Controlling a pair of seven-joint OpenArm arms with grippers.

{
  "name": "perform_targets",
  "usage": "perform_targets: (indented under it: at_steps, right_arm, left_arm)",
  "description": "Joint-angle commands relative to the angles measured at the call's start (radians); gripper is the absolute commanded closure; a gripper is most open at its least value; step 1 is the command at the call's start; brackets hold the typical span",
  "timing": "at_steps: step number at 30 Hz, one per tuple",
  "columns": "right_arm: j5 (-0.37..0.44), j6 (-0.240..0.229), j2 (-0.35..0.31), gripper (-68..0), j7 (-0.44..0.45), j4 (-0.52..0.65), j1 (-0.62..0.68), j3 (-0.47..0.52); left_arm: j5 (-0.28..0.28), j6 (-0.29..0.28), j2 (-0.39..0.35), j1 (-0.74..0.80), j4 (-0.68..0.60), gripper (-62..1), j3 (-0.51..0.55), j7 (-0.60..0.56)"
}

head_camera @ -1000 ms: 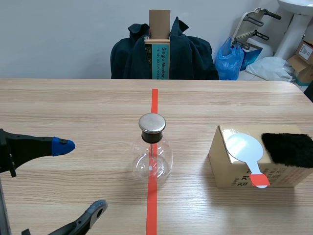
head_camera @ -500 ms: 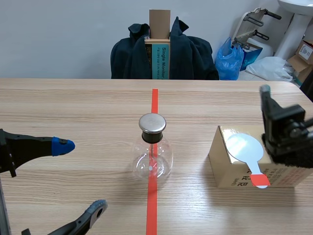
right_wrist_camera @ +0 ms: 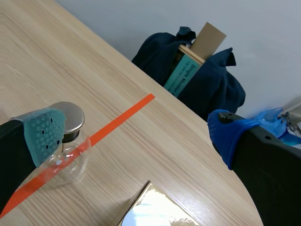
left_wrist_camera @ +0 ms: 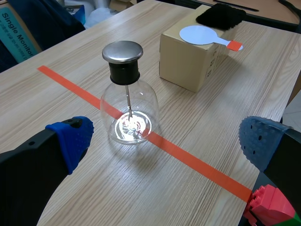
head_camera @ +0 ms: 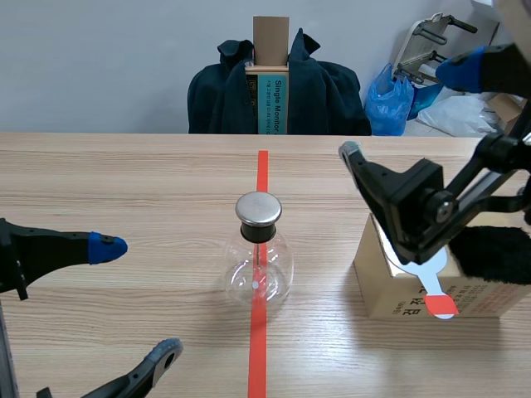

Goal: Do the electroscope experiment.
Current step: 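Return to the home posture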

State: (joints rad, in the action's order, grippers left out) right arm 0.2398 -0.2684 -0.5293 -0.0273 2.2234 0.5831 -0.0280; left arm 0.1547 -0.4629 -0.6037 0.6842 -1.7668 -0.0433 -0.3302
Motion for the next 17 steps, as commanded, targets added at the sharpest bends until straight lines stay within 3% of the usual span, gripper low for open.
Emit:
perform_targets:
  at_steps: [1,17]
  right_arm:
    - [0.024,0.009,-0.010,-63.0,0.019,0.008,0.010,-0.007]
    - [0.026,0.010,-0.010,-63.0,0.010,0.008,0.010,-0.010]
  left_arm:
    - [0.010,0.005,0.008,-0.003,-0.005,-62.3,0.001,-0.016]
    - [0.010,0.005,0.008,-0.006,-0.005,-62.3,0.001,-0.016]
